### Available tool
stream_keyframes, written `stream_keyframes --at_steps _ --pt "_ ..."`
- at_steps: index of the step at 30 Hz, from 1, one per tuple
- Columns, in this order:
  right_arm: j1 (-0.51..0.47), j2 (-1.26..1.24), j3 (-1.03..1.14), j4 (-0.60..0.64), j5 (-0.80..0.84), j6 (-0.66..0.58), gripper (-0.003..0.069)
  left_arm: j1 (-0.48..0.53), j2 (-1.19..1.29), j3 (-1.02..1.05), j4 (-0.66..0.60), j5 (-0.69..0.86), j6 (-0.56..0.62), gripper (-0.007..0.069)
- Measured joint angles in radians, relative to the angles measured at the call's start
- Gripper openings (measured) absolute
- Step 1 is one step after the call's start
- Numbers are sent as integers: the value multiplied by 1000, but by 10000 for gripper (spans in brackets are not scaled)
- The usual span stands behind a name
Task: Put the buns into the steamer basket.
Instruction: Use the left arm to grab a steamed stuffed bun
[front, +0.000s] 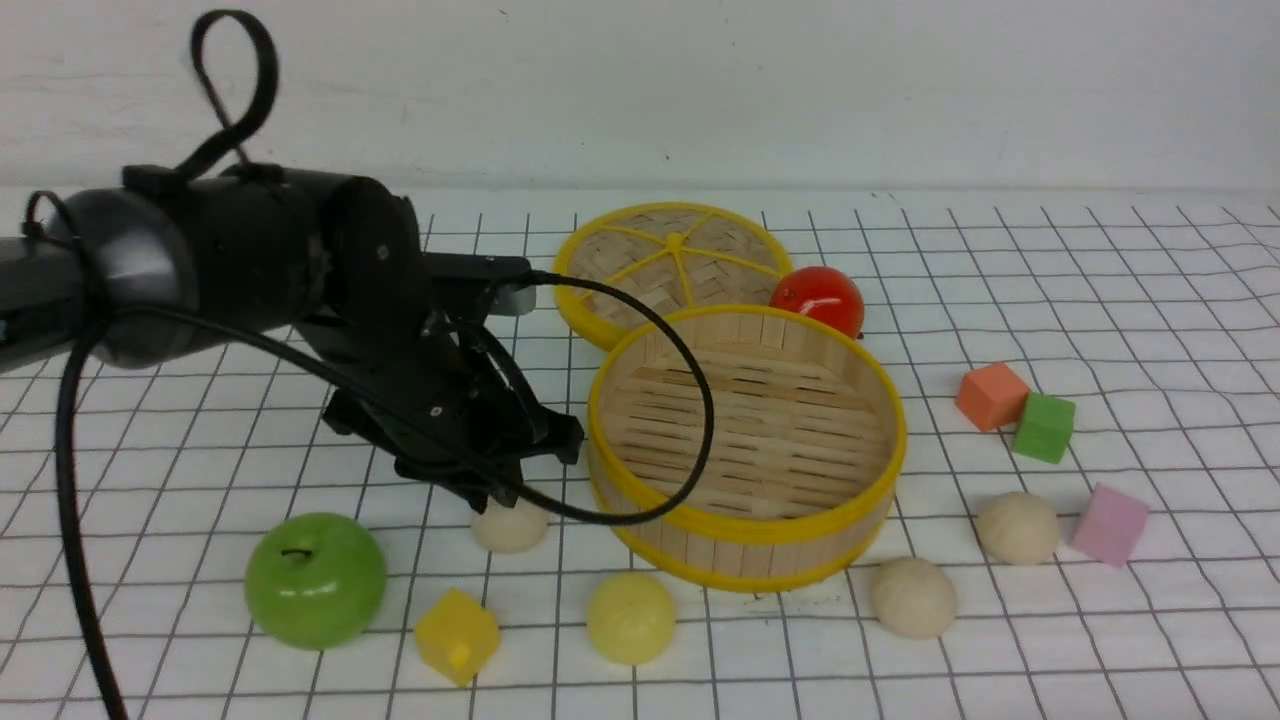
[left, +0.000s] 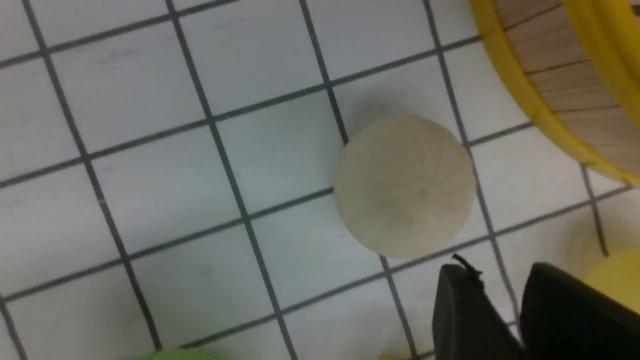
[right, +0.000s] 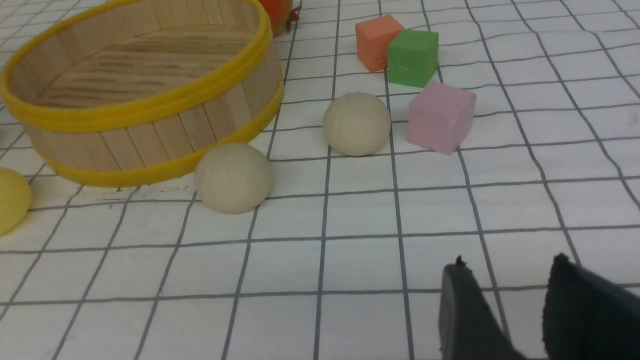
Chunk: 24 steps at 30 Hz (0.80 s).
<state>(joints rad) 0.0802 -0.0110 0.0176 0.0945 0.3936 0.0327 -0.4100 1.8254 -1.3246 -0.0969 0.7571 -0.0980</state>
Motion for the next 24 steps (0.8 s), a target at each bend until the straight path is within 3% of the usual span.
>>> stream_keyframes --at_steps 6,24 --pt "0 0 0 0 0 0 239 0 47 -6 31 -25 0 249" --pt "0 0 0 0 0 0 239 0 109 -11 53 -123 0 244"
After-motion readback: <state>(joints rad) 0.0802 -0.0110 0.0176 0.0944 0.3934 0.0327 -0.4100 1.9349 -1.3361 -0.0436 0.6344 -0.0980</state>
